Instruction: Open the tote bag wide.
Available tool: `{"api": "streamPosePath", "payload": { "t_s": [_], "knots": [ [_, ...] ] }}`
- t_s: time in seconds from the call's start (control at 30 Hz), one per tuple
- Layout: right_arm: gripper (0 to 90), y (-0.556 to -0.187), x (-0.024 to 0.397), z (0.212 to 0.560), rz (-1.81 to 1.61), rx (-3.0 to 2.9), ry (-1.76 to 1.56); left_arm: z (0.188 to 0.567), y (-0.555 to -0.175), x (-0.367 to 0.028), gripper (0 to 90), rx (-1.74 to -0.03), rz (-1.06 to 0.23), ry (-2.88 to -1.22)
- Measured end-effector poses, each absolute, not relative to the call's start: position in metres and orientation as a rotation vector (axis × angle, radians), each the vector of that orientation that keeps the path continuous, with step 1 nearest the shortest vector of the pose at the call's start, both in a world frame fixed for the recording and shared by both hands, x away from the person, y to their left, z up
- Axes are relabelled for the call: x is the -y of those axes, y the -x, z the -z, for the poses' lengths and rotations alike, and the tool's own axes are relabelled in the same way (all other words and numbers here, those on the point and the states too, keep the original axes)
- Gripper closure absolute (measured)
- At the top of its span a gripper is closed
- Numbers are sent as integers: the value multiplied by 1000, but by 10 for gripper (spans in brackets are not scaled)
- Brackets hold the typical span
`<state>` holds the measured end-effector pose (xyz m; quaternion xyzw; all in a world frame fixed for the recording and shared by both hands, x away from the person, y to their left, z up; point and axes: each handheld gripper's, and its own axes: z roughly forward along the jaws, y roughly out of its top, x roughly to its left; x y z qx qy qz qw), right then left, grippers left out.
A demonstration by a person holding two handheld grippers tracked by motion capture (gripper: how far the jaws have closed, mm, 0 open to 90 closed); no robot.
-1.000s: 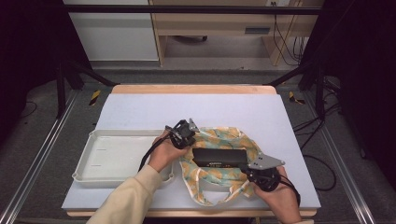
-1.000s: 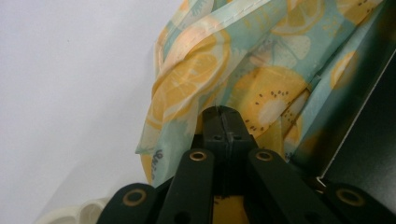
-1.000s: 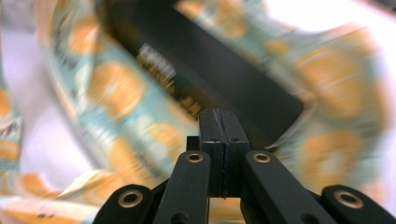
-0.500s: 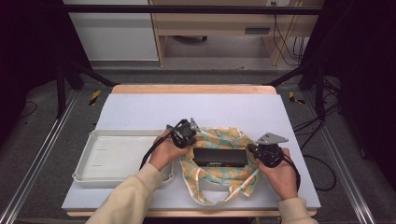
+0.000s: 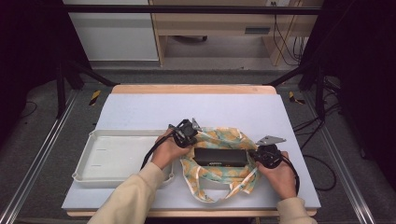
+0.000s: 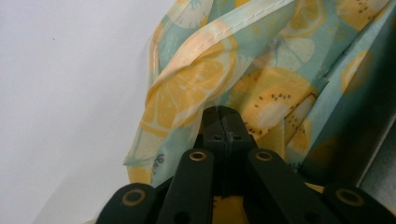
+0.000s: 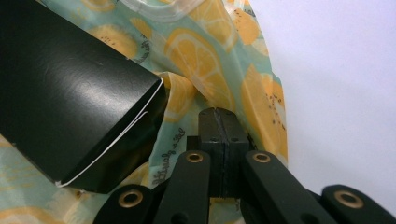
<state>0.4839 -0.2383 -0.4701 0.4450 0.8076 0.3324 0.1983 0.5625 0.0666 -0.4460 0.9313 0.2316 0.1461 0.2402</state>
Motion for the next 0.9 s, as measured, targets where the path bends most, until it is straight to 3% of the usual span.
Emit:
{"api": "streamPosePath", "payload": {
  "t_s": [0.4, 0.5, 0.6, 0.73, 0.83, 0.9],
  "knots": [
    [900, -454, 252, 438, -1100, -2089, -1167, 414, -537, -86, 900, -619, -427, -2364],
    [893, -446, 251, 429, -1118, -2077, -1141, 403, -527, -91, 827, -603, -444, -2307],
    [856, -441, 246, 423, -1125, -2088, -1123, 389, -516, -99, 683, -607, -466, -2232],
    [747, -440, 237, 418, -1111, -2147, -1093, 381, -508, -111, 551, -632, -489, -2185],
    [558, -446, 228, 415, -1065, -2232, -1079, 380, -499, -130, 443, -676, -509, -2156],
    [490, -451, 223, 411, -1044, -2285, -1058, 381, -497, -140, 405, -700, -525, -2135]
  ]
}}
